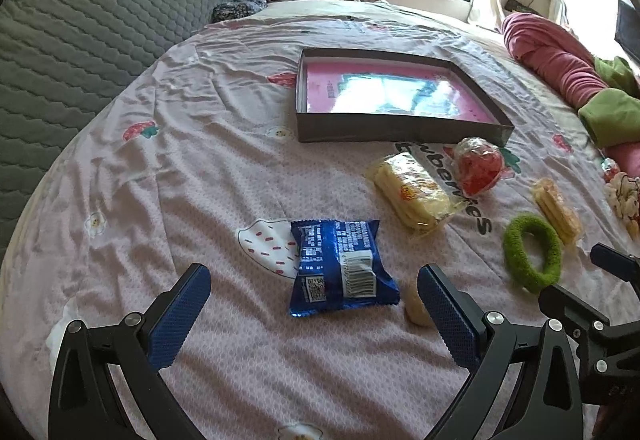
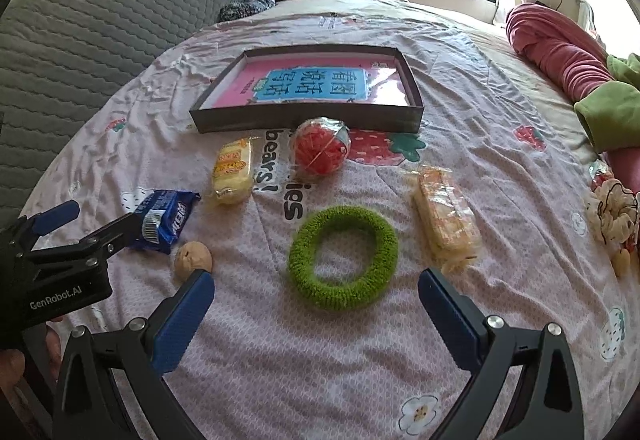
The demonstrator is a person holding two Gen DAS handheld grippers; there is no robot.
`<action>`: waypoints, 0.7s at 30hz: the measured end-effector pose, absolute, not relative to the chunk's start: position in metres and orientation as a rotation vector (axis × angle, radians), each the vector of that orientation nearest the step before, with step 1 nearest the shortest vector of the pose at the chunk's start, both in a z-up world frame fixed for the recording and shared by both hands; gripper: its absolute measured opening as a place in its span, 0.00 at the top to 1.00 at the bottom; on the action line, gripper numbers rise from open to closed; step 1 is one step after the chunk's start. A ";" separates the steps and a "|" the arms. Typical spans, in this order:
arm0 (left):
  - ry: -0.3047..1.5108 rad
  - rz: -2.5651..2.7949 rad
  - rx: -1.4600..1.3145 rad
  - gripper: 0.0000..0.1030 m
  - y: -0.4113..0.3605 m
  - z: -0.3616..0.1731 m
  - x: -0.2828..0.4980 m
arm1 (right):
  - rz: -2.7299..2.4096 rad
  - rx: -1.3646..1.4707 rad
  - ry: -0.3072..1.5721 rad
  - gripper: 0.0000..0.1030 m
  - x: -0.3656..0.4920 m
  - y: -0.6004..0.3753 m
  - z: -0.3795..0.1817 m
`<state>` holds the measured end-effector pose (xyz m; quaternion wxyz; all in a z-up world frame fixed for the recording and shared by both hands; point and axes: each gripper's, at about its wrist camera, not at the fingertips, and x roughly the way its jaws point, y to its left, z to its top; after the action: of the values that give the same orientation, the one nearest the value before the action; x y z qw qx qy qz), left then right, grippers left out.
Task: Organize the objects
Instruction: 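Grasp the blue snack packet with left tool while right tool grasps green ring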
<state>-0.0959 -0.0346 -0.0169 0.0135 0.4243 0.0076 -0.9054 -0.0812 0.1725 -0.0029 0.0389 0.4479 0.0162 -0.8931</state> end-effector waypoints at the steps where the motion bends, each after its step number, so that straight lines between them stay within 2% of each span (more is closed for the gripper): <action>1: 0.026 -2.816 1.326 0.00 -0.035 -0.018 -0.098 | -2.738 1.378 0.052 0.00 -0.083 0.173 -0.005; 21: 0.005 -2.785 1.391 0.00 -0.037 -0.046 -0.132 | -2.689 1.477 0.079 0.03 -0.111 0.168 -0.030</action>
<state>-0.1321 -0.0372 -0.0456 0.0145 0.4468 0.0017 -0.8945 -0.1109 0.1679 -0.0295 0.0363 0.4808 0.0258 -0.8757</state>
